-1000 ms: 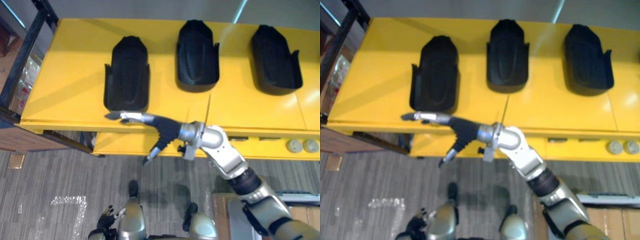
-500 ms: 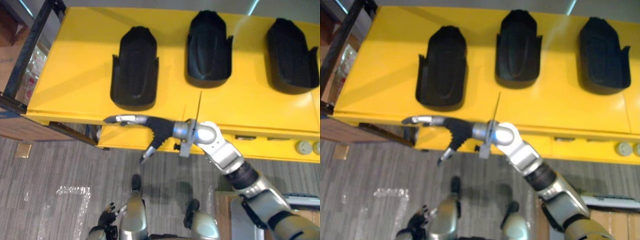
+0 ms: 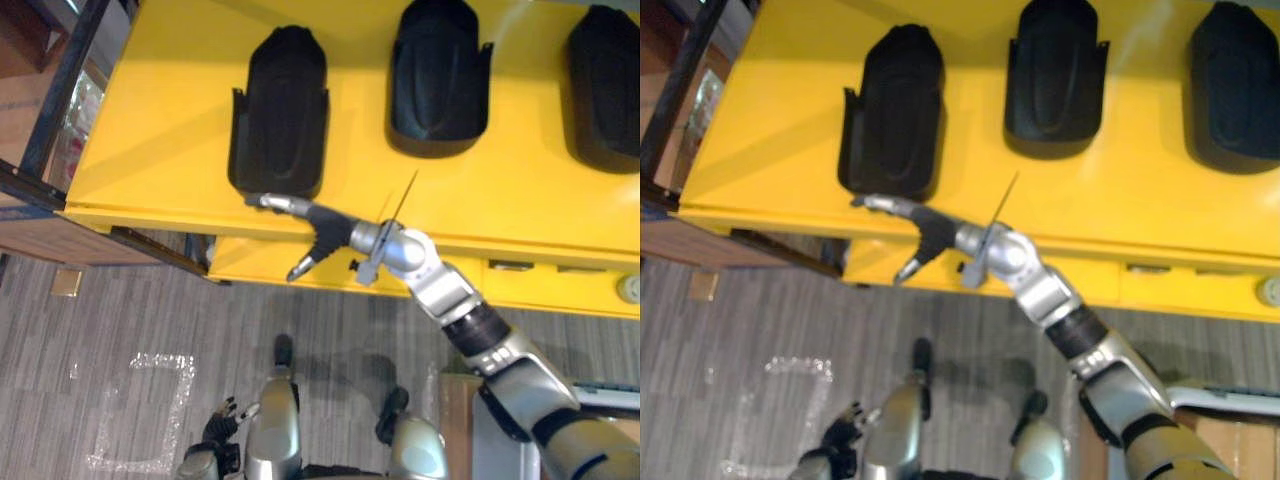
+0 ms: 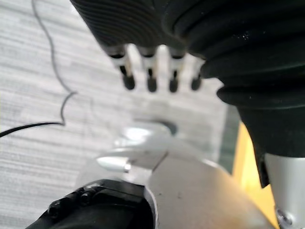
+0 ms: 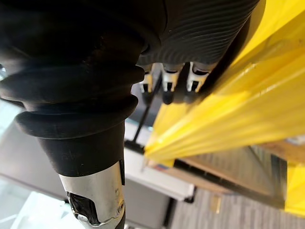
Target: Walk over and take plastic housings, then place them on the shelf
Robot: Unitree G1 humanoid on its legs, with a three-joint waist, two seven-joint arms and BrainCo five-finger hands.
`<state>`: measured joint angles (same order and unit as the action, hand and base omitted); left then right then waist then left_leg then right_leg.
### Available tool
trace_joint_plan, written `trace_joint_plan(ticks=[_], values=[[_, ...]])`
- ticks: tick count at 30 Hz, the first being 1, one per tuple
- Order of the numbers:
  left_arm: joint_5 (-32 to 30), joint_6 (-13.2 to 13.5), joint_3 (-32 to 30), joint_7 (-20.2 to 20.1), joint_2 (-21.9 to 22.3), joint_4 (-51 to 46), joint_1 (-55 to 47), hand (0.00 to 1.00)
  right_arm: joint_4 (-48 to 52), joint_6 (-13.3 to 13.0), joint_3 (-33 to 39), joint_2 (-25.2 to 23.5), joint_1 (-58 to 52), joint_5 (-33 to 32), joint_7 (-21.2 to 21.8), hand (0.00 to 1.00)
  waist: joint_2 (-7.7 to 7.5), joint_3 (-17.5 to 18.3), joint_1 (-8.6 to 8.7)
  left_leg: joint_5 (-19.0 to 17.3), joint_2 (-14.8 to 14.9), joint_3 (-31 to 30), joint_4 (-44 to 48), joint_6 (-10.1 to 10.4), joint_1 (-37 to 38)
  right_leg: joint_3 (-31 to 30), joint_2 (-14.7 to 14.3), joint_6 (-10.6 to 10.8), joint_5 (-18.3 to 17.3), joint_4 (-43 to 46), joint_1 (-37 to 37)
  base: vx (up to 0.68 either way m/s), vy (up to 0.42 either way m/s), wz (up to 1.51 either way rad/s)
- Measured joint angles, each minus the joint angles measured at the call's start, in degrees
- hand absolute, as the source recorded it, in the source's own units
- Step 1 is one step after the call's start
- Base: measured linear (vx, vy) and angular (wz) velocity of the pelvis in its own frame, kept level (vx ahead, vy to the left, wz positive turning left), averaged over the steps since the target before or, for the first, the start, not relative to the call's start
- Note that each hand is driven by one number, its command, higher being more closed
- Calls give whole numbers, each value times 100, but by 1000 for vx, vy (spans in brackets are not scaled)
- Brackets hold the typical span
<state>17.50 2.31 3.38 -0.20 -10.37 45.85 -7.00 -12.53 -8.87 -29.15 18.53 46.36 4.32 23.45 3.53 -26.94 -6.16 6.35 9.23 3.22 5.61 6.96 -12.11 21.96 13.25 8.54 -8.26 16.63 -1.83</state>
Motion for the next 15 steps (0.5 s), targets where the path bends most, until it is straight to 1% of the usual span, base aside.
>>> trace_joint_plan(ticks=[1, 3, 5, 11, 13, 14, 15], values=[[0, -1, 7, 0, 1, -10, 0, 0, -46, -28, 16, 3, 9, 1, -46, 0, 7, -4, -3, 0, 0, -2, 1, 0, 0, 3, 1, 0, -1, 7, -1, -46, -4, 1], [2, -12, 14, -2, 1, -23, 0, 0, -208, -169, 103, 1, 34, 103, -220, 0, 11, -6, -29, 1, 0, -6, 7, -1, 0, 11, 7, 0, -7, 26, -3, -36, 0, 1], [1, -32, 18, -8, 1, -40, 2, 0, -381, -224, 126, 18, 125, 101, -340, 0, 13, -6, -66, 1, -1, -6, 10, -1, 0, 12, 11, -1, -10, 39, -9, -15, 0, 0], [1, -125, 23, -35, 1, -161, 5, 0, -930, -254, 186, 84, 504, 101, -657, 0, 22, -11, -139, 13, -14, -78, 12, 9, -41, 87, 19, -3, -24, 59, -1, -13, -6, 6], [1, -130, 25, -46, 5, -189, 8, 0, -996, -311, 260, 94, 553, 99, -755, 0, 45, -23, -149, 14, -15, -130, 52, 10, -103, 144, 17, -7, -27, 66, -5, -2, -9, 10], [1, -131, 26, -69, 22, -196, 17, 0, -1112, -376, 299, 102, 621, 97, -793, 0, 76, -39, -164, 14, -16, -132, 59, 10, -103, 146, 19, -7, -27, 71, -3, -10, -7, 3], [0, -130, 32, -82, 29, -205, 19, 0, -1146, -385, 353, 108, 653, 96, -862, 0, 105, -53, -194, 14, -17, -132, 62, 10, -102, 146, 20, -7, -28, 76, -2, 0, 0, 0]])
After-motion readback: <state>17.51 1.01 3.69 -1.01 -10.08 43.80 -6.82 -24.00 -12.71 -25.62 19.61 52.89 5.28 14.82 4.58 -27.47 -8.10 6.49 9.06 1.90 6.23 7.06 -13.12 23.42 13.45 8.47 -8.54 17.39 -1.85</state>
